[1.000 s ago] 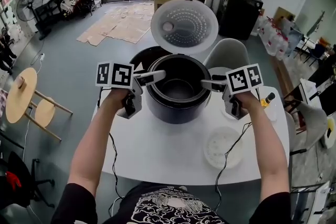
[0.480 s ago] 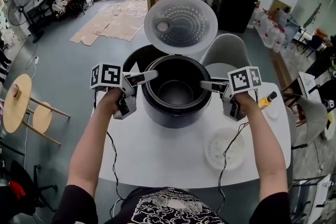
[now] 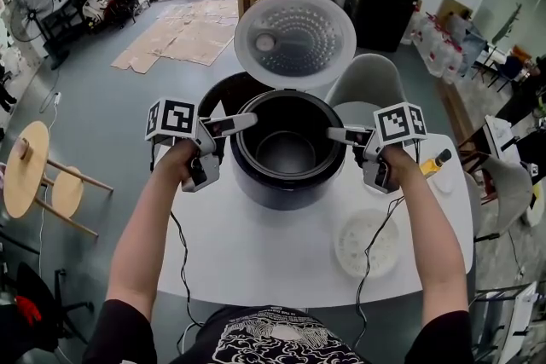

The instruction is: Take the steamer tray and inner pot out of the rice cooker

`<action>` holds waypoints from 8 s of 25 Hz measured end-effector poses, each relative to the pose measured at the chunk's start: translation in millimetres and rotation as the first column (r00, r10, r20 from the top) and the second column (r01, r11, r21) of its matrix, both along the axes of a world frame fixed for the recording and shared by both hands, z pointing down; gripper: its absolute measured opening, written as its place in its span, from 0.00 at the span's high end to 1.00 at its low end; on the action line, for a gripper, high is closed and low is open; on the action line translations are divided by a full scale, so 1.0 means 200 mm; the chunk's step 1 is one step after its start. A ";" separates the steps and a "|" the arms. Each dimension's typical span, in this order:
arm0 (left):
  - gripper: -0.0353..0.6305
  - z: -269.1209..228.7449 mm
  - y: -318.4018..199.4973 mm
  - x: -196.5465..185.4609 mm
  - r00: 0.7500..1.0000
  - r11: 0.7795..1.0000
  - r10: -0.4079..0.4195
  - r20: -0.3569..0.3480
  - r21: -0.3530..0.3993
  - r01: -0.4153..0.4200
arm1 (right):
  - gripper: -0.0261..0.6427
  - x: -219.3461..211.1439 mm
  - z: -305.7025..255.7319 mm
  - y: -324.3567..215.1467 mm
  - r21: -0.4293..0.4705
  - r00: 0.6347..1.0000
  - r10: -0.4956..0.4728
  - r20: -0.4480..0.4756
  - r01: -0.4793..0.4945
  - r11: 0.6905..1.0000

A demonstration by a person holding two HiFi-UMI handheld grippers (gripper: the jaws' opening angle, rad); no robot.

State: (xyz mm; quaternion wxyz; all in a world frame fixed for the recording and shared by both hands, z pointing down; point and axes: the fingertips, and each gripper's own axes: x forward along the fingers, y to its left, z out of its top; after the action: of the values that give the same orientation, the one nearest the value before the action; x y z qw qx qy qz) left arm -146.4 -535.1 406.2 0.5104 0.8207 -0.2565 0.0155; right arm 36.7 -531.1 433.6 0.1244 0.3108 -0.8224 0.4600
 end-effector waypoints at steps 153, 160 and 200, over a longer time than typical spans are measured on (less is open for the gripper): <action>0.86 0.54 1.69 -1.61 0.798 0.827 -0.530 0.287 -0.031 0.561 | 0.84 -1.46 0.47 1.32 -0.041 0.971 -0.122 -0.204 0.116 0.992; 0.86 0.40 1.73 -1.62 0.761 0.827 -0.541 0.357 0.061 0.559 | 0.83 -1.42 0.36 1.33 0.018 0.965 -0.118 -0.236 0.125 0.992; 0.93 -0.57 1.69 -0.52 0.708 0.627 -0.590 0.389 0.773 0.096 | 0.92 -0.54 -0.71 1.61 0.776 0.899 0.360 -0.249 -0.038 0.630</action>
State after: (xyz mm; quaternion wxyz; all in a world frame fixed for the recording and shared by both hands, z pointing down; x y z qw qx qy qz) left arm -250.0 -197.0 291.7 0.0371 0.8281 -0.5541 0.0768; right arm -70.3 -209.7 291.9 0.0886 0.5079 -0.8567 0.0178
